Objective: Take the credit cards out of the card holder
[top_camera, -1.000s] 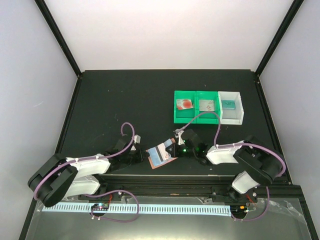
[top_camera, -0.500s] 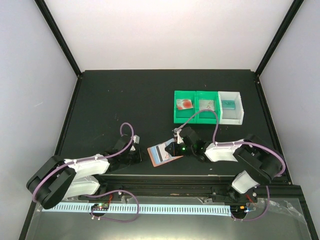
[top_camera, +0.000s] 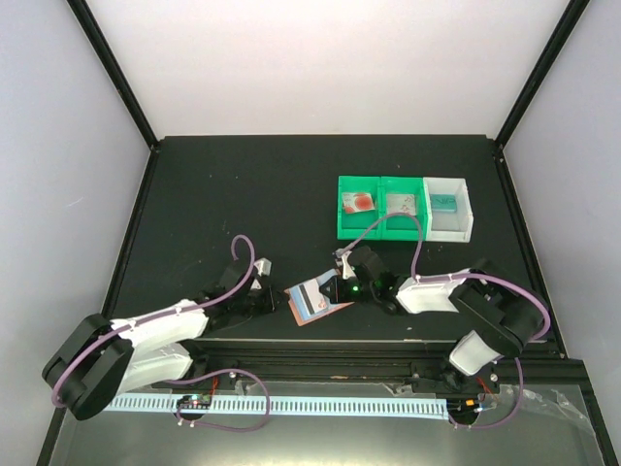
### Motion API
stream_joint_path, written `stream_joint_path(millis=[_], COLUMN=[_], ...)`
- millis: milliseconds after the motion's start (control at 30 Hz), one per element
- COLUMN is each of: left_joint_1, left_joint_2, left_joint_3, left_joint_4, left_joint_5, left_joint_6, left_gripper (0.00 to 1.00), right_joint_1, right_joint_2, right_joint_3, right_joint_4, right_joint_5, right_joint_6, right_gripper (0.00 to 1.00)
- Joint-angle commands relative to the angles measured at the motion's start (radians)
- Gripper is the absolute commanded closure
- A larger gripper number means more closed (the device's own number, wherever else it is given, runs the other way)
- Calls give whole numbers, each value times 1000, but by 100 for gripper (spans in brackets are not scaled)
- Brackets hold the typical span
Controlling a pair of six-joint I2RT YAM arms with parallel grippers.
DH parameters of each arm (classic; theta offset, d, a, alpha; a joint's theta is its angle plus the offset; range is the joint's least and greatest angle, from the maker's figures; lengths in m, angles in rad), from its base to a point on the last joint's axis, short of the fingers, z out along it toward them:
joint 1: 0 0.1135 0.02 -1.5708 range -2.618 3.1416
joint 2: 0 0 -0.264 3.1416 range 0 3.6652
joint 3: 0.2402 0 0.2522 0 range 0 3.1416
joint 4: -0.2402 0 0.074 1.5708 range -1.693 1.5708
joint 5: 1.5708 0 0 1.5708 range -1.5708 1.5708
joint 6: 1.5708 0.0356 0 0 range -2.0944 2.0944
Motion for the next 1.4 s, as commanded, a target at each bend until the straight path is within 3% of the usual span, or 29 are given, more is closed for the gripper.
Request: stream_joint_path(millis=[0, 233, 433, 767, 900, 1100, 1267, 1367], left_joint_1=[-2, -27, -29, -28, -28, -29, -28, -28], left_joint_2=[-32, 177, 337, 387, 394, 394, 397, 393], left_joint_3=[36, 48, 6, 17, 33, 43, 52, 64], left_joint_4=[86, 268, 324, 292, 264, 245, 218, 163], left_joint_5=[95, 188, 123, 99, 98, 95, 86, 61], left_joint_6=[-27, -40, -62, -30, -16, -7, 4, 26], left_gripper=[88, 89, 95, 95, 95, 97, 97, 98], right_joint_1=[-7, -8, -29, -75, -81, -87, -96, -119], right_joint_2=[-30, -23, -52, 10, 53, 120, 121, 82], right_joint_3=[-25, -41, -64, -79, -62, -52, -59, -76], right_joint_4=[69, 103, 77, 137, 157, 198, 213, 205], right_joint_5=[-12, -17, 11, -96, -130, -171, -178, -178], right_joint_6=[21, 40, 2, -12, -5, 8, 12, 15], right_gripper=[99, 99, 99, 99, 86, 84, 99, 99])
